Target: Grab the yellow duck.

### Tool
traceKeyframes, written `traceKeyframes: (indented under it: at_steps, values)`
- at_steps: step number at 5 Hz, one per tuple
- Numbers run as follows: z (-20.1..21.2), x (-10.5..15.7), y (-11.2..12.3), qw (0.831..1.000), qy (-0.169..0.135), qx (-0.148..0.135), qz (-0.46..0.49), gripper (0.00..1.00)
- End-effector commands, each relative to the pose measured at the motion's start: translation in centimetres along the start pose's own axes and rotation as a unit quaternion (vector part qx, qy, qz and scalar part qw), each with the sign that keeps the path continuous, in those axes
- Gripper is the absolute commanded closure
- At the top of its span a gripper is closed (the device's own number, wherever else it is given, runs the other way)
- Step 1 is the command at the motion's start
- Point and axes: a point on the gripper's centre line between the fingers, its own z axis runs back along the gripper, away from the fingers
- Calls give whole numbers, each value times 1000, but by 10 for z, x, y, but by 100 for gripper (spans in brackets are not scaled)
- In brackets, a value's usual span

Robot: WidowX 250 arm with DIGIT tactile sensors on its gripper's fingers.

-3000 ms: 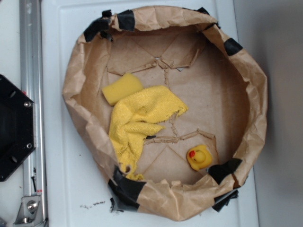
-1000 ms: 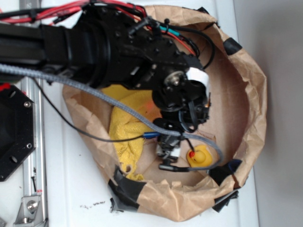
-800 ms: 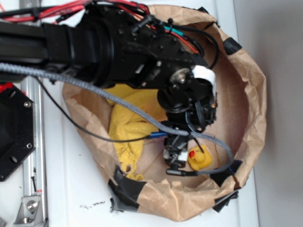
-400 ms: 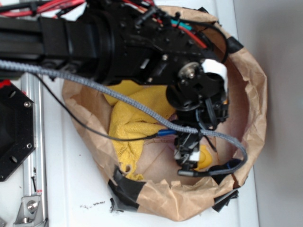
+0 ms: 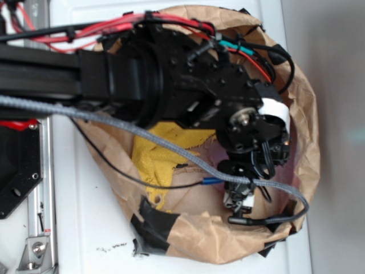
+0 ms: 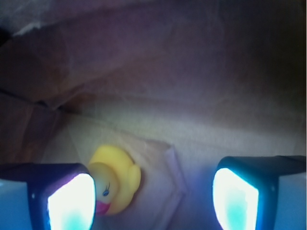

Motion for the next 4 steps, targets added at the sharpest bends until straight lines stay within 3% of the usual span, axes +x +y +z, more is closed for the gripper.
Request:
traceKeyframes:
  at_steps: [1, 2, 4]
  values:
    - [-35, -11, -37, 997, 35, -5, -66, 0]
    - [-34, -30, -46, 995, 53, -24, -84, 0]
    - [-28, -62, -70, 990, 76, -29, -117, 0]
